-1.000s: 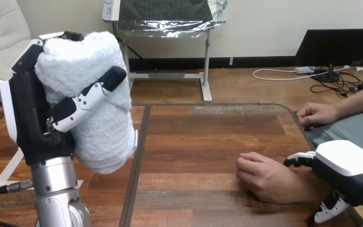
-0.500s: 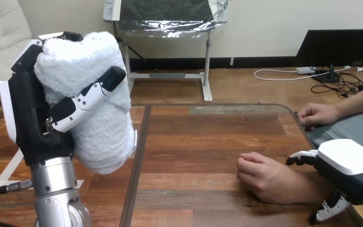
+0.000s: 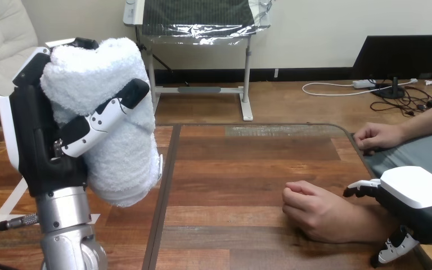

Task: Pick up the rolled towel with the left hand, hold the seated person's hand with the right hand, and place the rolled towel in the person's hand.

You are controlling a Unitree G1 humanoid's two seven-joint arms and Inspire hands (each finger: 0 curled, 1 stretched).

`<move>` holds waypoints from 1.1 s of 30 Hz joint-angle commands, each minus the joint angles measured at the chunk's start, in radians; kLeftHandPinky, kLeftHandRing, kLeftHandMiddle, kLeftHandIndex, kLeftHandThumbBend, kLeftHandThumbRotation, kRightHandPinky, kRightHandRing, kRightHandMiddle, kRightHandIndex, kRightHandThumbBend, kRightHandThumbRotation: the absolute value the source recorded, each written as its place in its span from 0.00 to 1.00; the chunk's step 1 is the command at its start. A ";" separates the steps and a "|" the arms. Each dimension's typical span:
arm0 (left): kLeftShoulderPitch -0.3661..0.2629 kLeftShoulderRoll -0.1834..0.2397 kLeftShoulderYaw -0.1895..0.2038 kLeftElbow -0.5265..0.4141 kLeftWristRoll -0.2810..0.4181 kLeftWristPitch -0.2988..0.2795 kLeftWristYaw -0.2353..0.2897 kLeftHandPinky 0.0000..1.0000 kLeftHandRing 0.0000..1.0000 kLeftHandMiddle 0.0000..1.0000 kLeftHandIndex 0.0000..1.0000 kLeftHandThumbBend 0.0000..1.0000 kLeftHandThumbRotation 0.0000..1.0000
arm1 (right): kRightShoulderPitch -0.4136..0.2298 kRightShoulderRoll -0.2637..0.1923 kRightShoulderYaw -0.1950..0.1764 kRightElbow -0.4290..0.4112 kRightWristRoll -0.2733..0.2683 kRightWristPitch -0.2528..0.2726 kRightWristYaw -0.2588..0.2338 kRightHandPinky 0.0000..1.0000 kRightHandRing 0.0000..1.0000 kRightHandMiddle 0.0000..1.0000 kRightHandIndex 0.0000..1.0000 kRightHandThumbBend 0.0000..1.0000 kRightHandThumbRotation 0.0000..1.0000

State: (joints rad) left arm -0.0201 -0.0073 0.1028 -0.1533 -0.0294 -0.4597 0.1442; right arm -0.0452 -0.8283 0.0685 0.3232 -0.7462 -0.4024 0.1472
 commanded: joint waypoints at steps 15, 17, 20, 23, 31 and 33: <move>-0.044 -0.001 0.007 -0.012 -0.005 -0.009 -0.009 0.24 0.30 0.37 0.39 0.62 0.00 | -0.110 -0.040 0.022 0.092 -0.011 0.030 -0.036 0.74 0.78 0.79 0.80 1.00 0.08; -0.045 -0.002 0.007 -0.011 -0.003 -0.010 -0.007 0.24 0.30 0.37 0.39 0.62 0.00 | -0.113 -0.040 0.025 0.094 -0.012 0.033 -0.034 0.74 0.78 0.79 0.80 1.00 0.08; -0.045 0.000 0.007 -0.009 -0.001 -0.016 -0.009 0.24 0.30 0.37 0.39 0.62 0.00 | -0.116 -0.041 0.028 0.100 -0.011 0.032 -0.036 0.73 0.77 0.78 0.79 1.00 0.08; -0.046 -0.001 0.008 -0.009 -0.004 -0.017 -0.009 0.24 0.30 0.37 0.39 0.62 0.00 | -0.122 -0.040 0.034 0.105 -0.010 0.040 -0.025 0.72 0.77 0.78 0.79 1.00 0.07; -0.045 -0.002 0.009 -0.010 -0.005 -0.017 -0.008 0.24 0.30 0.37 0.39 0.62 0.00 | -0.137 -0.041 0.055 0.115 -0.016 0.065 0.002 0.69 0.76 0.77 0.78 1.00 0.08; -0.045 -0.002 0.010 -0.010 -0.004 -0.018 -0.008 0.24 0.30 0.37 0.39 0.62 0.00 | -0.141 -0.040 0.059 0.117 -0.015 0.076 0.013 0.68 0.75 0.77 0.77 1.00 0.08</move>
State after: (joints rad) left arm -0.0197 -0.0074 0.1075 -0.1533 -0.0317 -0.4597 0.1422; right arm -0.1213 -0.8316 0.1210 0.4031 -0.7528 -0.3763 0.1400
